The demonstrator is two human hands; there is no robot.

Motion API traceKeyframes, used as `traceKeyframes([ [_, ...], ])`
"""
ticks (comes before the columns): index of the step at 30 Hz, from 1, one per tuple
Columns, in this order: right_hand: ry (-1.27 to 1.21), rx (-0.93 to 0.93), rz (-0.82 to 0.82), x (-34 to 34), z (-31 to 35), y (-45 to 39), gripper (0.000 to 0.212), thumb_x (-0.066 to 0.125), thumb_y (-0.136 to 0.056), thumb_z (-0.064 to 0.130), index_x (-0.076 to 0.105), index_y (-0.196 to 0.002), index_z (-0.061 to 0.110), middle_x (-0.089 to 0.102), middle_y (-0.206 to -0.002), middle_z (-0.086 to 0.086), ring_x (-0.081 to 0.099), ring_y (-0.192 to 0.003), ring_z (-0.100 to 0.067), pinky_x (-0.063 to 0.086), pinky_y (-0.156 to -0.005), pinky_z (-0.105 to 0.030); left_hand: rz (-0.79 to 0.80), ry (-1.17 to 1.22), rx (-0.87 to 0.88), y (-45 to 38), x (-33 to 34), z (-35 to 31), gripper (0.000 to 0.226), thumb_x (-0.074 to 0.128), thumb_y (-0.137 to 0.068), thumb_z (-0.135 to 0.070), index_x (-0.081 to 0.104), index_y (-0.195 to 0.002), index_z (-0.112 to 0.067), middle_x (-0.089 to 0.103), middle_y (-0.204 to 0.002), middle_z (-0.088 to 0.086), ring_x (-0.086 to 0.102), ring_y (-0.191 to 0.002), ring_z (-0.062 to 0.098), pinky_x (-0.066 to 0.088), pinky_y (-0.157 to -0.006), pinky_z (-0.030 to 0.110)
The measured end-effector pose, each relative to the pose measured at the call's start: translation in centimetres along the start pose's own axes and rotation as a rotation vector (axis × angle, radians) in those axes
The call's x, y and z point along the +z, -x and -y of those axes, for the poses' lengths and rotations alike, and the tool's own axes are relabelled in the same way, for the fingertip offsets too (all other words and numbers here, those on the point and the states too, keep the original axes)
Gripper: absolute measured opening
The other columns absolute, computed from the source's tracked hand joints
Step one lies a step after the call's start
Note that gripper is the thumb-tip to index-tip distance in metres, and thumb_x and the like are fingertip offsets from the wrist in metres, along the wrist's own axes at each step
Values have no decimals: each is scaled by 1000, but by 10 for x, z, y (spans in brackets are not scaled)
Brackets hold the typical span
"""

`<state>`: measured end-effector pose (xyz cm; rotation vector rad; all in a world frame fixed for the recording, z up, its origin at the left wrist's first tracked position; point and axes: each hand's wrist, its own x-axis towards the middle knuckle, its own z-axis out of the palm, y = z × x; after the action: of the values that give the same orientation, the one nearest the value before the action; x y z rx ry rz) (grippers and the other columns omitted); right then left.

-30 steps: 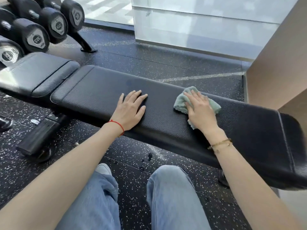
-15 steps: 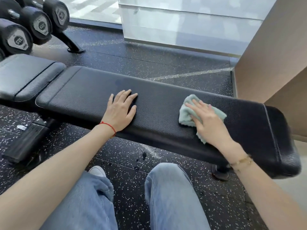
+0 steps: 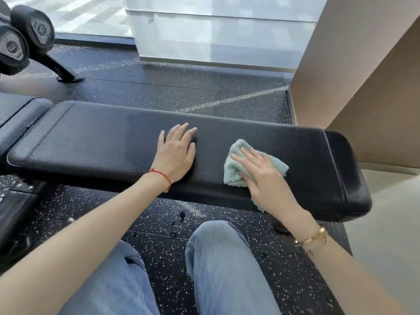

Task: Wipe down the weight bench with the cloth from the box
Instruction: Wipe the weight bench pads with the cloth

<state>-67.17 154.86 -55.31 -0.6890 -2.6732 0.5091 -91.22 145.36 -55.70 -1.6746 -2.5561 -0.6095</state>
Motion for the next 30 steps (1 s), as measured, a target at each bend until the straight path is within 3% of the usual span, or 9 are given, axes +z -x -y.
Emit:
traceKeyframes([
  [5,109,328,-132,-31,-73,-32,45,42,-99,21,39,-144,24,31,-155,-4,23,-145,-20,7,-119,-34,15,-74,113,6,7,-32,54,28,-97,-36,41,-148,-20,36,-156,4,24,-147,24,13,-120,55],
  [8,150,426,-132,-27,-84,-69,44,40,-100,23,39,-144,20,32,-154,-9,23,-144,-25,9,-119,-42,15,-59,128,12,13,-54,58,21,-96,-40,40,-148,-21,36,-156,3,24,-148,24,12,-120,54],
  [11,119,354,-92,-21,-68,-53,45,42,-99,21,39,-145,23,28,-156,-7,19,-146,-24,8,-120,-42,21,-27,129,14,19,-75,62,18,-94,-43,40,-148,-21,35,-156,3,23,-148,23,10,-121,53],
  [15,85,152,-38,-24,-39,34,51,46,-97,18,35,-146,30,24,-157,4,16,-147,-15,7,-121,-37,44,-3,114,15,34,-96,63,18,-94,-44,41,-148,-22,36,-156,4,23,-148,23,11,-120,53],
  [19,119,263,-98,-50,-78,64,47,38,-98,23,38,-144,30,29,-155,3,22,-145,-15,12,-121,-37,46,-46,119,19,43,-103,60,23,-95,-44,40,-148,-22,36,-156,5,25,-147,24,13,-120,55],
  [24,164,501,-126,-67,-137,-15,45,40,-100,21,37,-145,21,29,-156,-7,21,-145,-24,7,-120,-39,11,-46,103,19,44,-105,59,24,-93,-44,45,-144,-22,41,-153,4,29,-145,25,15,-119,55],
  [27,148,458,-92,-59,-125,-31,45,40,-100,22,38,-145,24,26,-157,-6,19,-145,-24,6,-120,-40,7,-40,104,20,43,-106,59,25,-94,-44,44,-145,-23,40,-154,3,29,-145,24,14,-120,54],
  [30,100,309,-72,-49,-93,13,49,45,-98,18,37,-145,26,24,-157,0,17,-147,-19,4,-121,-36,3,-41,107,20,44,-104,57,27,-95,-43,43,-146,-23,39,-155,3,27,-146,23,14,-121,54],
])
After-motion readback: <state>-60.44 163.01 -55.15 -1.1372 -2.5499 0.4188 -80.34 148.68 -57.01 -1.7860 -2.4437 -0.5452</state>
